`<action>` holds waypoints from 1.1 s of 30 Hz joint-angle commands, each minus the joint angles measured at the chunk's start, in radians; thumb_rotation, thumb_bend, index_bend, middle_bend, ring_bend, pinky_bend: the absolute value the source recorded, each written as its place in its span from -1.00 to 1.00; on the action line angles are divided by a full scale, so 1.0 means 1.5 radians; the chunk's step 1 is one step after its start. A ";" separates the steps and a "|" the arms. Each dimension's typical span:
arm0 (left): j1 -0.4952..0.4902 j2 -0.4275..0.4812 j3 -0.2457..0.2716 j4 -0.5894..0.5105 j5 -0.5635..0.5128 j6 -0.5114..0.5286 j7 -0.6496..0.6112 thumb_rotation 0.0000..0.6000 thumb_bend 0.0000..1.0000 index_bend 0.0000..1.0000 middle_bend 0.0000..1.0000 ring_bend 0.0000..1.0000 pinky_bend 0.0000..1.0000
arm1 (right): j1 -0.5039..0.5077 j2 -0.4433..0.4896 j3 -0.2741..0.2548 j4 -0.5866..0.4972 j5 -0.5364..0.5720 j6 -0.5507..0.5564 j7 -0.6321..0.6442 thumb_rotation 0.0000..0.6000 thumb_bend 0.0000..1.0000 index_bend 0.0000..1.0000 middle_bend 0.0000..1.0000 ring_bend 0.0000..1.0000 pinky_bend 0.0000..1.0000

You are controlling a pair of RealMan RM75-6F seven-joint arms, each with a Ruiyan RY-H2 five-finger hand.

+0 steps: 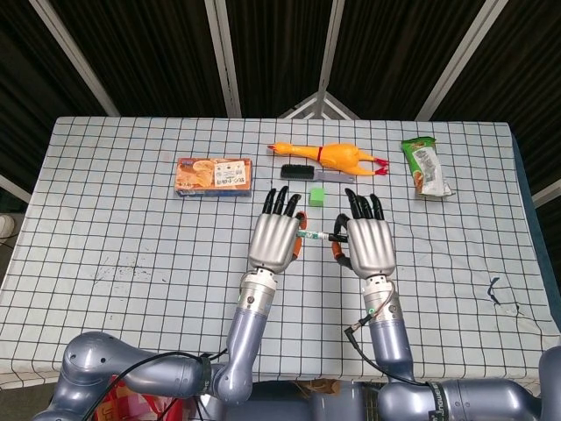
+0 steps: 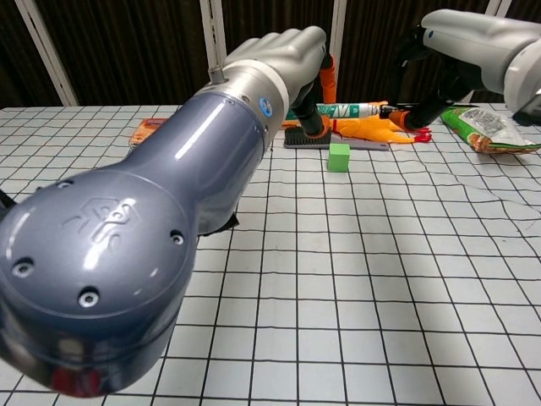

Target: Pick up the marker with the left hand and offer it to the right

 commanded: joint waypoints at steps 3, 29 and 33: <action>0.009 0.008 0.004 -0.006 -0.002 0.004 0.000 1.00 0.14 0.10 -0.69 -1.00 -1.00 | -0.006 0.007 -0.006 0.005 -0.004 -0.006 0.011 1.00 -0.15 0.32 -0.84 -0.76 -0.93; 0.181 0.120 0.183 -0.005 0.045 -0.032 -0.121 1.00 0.14 0.10 -0.69 -1.00 -1.00 | -0.067 -0.028 -0.080 0.206 -0.022 -0.135 0.187 1.00 -0.15 0.33 -0.84 -0.76 -0.93; 0.201 0.135 0.200 -0.010 0.070 -0.037 -0.148 1.00 0.14 -0.10 -0.72 -1.00 -1.00 | -0.068 -0.046 -0.079 0.243 -0.018 -0.152 0.200 1.00 -0.15 0.26 -0.84 -0.76 -0.93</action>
